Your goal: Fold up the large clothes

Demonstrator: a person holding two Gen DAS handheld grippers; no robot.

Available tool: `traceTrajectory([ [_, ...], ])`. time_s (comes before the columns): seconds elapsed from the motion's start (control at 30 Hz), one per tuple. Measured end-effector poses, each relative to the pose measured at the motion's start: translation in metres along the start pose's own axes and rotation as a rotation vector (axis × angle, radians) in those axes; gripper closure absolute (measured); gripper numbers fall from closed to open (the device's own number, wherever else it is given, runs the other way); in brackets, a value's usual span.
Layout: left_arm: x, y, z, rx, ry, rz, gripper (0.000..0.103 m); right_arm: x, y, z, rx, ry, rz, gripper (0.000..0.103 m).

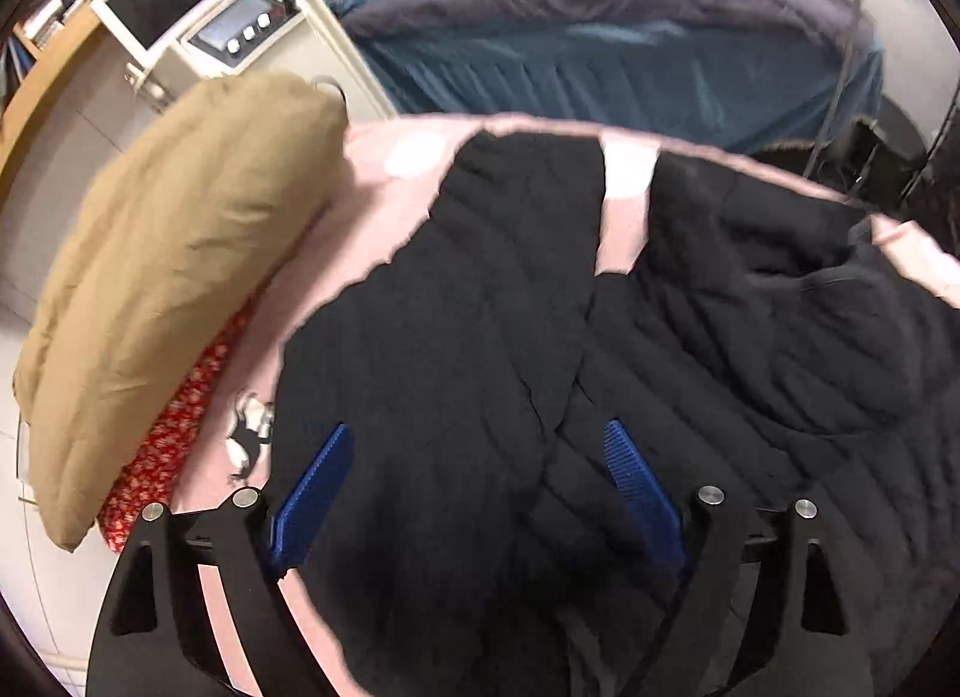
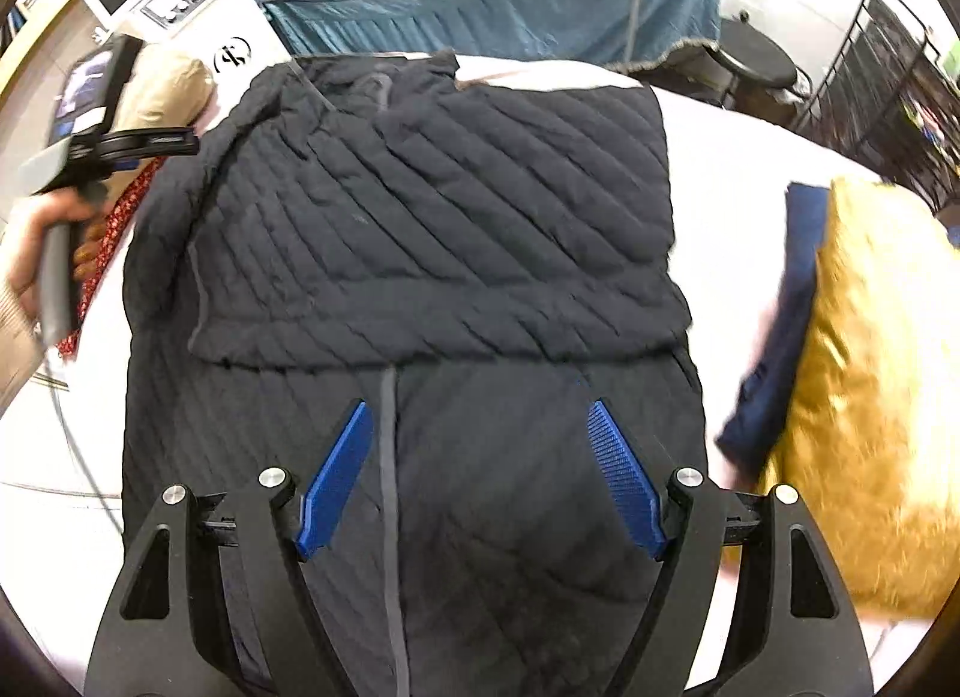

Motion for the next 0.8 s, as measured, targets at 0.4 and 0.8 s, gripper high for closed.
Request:
traceTrajectory([
  [0.4, 0.017, -0.033, 0.021, 0.065, 0.112, 0.052, 0.092, 0.006, 0.003, -0.006, 0.026, -0.002, 0.006, 0.029],
  [0.8, 0.050, 0.107, 0.060, 0.268, 0.312, -0.214, 0.095, 0.004, -0.009, 0.041, -0.047, 0.082, 0.024, 0.029],
])
Point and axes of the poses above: each gripper's, at about its wrist camera, not at the fingertips, and y roughly against the way its jaws point, z to its left, x to its underside, the point moved 10 cm from there along -y, roughly the way its jaws point, and after that the axes turned 9 degrees about -y, right-handed, at the moved point
